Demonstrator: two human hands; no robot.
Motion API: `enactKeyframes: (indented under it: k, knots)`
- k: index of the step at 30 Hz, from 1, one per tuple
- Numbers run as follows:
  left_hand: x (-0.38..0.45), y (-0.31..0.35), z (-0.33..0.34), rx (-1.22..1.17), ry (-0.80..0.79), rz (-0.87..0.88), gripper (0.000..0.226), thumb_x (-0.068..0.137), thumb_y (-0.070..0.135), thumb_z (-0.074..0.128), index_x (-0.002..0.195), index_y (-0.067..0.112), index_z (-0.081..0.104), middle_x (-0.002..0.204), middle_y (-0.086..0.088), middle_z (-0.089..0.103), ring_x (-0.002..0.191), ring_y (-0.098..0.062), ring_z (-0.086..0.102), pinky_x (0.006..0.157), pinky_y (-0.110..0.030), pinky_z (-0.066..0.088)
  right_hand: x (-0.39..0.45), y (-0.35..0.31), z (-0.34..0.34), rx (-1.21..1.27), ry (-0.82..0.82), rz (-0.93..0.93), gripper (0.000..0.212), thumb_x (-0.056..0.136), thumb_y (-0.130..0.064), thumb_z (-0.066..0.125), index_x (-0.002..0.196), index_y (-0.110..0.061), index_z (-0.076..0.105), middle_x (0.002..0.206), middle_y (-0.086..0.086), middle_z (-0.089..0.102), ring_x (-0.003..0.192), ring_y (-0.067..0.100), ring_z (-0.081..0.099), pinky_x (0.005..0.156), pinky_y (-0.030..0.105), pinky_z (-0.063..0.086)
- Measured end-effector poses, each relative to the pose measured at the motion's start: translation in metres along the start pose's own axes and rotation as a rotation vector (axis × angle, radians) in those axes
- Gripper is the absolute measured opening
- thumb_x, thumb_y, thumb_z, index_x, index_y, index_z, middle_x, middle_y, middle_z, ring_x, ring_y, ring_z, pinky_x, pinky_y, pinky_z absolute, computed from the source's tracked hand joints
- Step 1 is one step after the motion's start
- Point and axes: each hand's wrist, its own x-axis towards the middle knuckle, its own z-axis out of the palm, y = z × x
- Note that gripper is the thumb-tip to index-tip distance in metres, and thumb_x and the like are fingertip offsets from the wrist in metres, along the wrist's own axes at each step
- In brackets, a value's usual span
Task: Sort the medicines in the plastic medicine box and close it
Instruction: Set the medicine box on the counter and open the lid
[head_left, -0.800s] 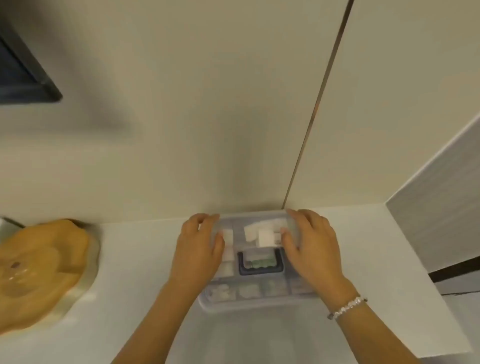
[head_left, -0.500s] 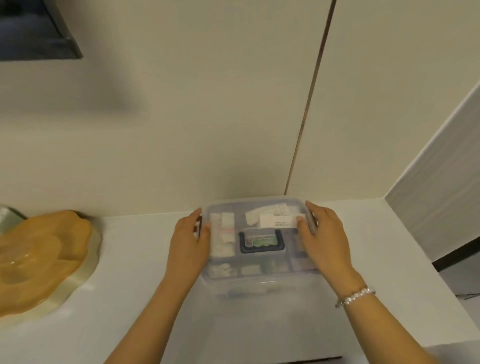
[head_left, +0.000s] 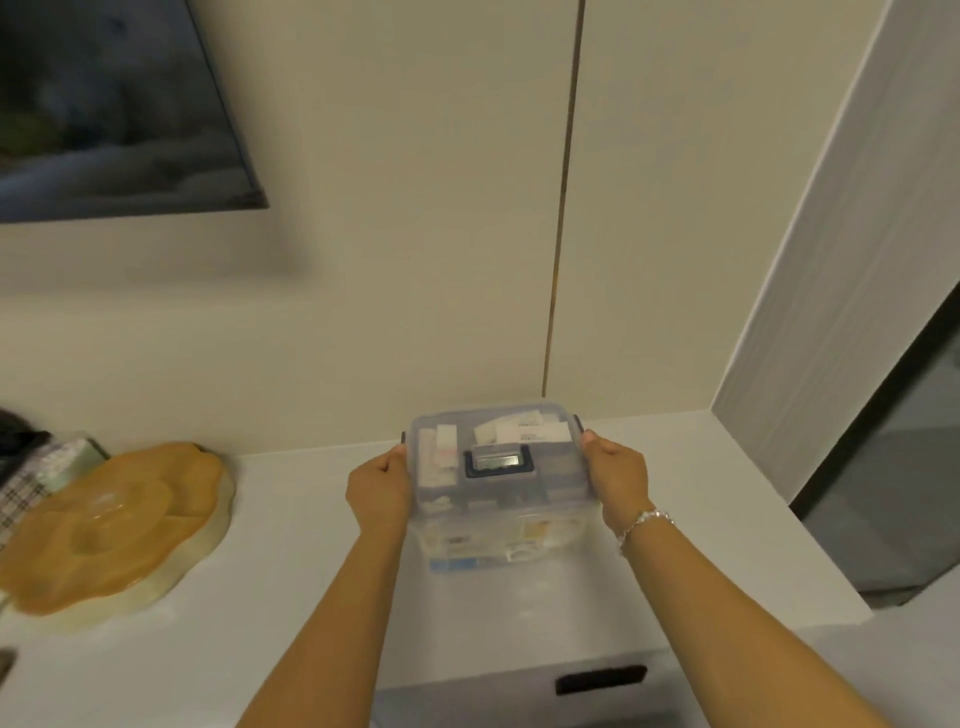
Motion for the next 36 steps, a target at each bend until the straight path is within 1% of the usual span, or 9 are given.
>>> enactKeyframes:
  k: [8,14,18,21,23,25,28,31,36]
  knots:
    - [0.001,0.004,0.002,0.145,0.045,0.114,0.050,0.093,0.021,0.050,0.047,0.010,0.031,0.043,-0.002,0.028,0.044,-0.013,0.022,0.045,-0.027,0.019,0.009,0.006,0.002,-0.072,0.073,-0.079,0.041,0.087,-0.031,0.054,0.051,-0.012,0.050,0.053,0.006,0.043,0.053,0.018,0.037,0.056,0.027,0.033]
    - [0.005,-0.002,0.005,0.157,0.092,0.076,0.045,0.094,0.024,0.048,0.053,0.007,0.043,0.045,-0.004,0.033,0.045,-0.014,0.024,0.046,-0.028,0.021,0.011,0.012,0.004,-0.166,0.127,-0.218,0.046,0.091,-0.020,0.049,0.046,-0.013,0.039,0.043,0.001,0.035,0.044,0.013,0.027,0.047,0.024,0.022]
    - [-0.001,0.004,0.007,0.143,0.085,0.144,0.037,0.096,0.027,0.044,0.072,0.006,0.064,0.068,-0.005,0.063,0.070,-0.030,0.056,0.058,-0.032,0.042,0.016,0.009,0.003,-0.237,0.149,-0.223,0.045,0.091,-0.012,0.046,0.047,-0.011,0.038,0.043,0.002,0.035,0.044,0.015,0.029,0.044,0.025,0.020]
    - [-0.002,0.004,0.007,0.206,0.036,0.186,0.040,0.096,0.028,0.042,0.128,0.008,0.055,0.130,-0.013,0.058,0.118,-0.031,0.054,0.098,-0.038,0.043,0.014,0.007,0.004,-0.256,0.156,-0.242,0.035,0.091,-0.005,0.040,0.061,-0.007,0.058,0.058,0.008,0.055,0.061,0.027,0.047,0.051,0.026,0.029]
    - [0.001,0.003,0.008,0.281,0.013,0.204,0.042,0.096,0.035,0.041,0.119,0.006,0.060,0.128,-0.015,0.059,0.114,-0.031,0.056,0.096,-0.040,0.044,0.010,0.006,0.006,-0.242,0.181,-0.249,0.032,0.095,-0.010,0.036,0.101,-0.009,0.067,0.094,0.011,0.066,0.085,0.031,0.058,0.068,0.026,0.040]
    - [0.003,0.001,0.008,0.412,0.008,0.201,0.043,0.095,0.043,0.038,0.094,0.010,0.067,0.107,-0.015,0.068,0.094,-0.030,0.061,0.081,-0.038,0.047,0.009,0.009,0.007,-0.364,0.212,-0.269,0.037,0.097,-0.021,0.032,0.113,-0.013,0.064,0.111,0.010,0.065,0.097,0.033,0.059,0.079,0.031,0.046]
    - [0.003,0.002,0.003,0.464,-0.072,0.183,0.046,0.095,0.048,0.034,0.077,0.015,0.060,0.091,-0.015,0.070,0.077,-0.026,0.058,0.071,-0.034,0.043,0.010,0.010,0.006,-0.566,0.210,-0.351,0.046,0.096,-0.027,0.030,0.084,-0.004,0.067,0.093,0.015,0.067,0.091,0.036,0.059,0.081,0.041,0.049]
    - [0.001,0.001,0.000,0.236,-0.142,0.163,0.064,0.091,0.054,0.036,0.094,-0.003,0.066,0.097,-0.021,0.069,0.092,-0.035,0.062,0.079,-0.038,0.048,0.010,0.009,0.005,-0.495,0.122,-0.333,0.043,0.094,-0.025,0.033,0.062,-0.008,0.057,0.064,0.008,0.059,0.077,0.031,0.058,0.069,0.034,0.043]
    - [-0.007,0.018,-0.003,0.038,-0.129,0.105,0.058,0.091,0.047,0.044,0.127,0.001,0.052,0.133,-0.015,0.055,0.125,-0.031,0.049,0.108,-0.046,0.038,-0.001,-0.004,0.002,-0.087,-0.047,-0.246,0.035,0.092,-0.032,0.040,0.063,-0.014,0.046,0.065,0.003,0.051,0.065,0.020,0.046,0.060,0.030,0.036]
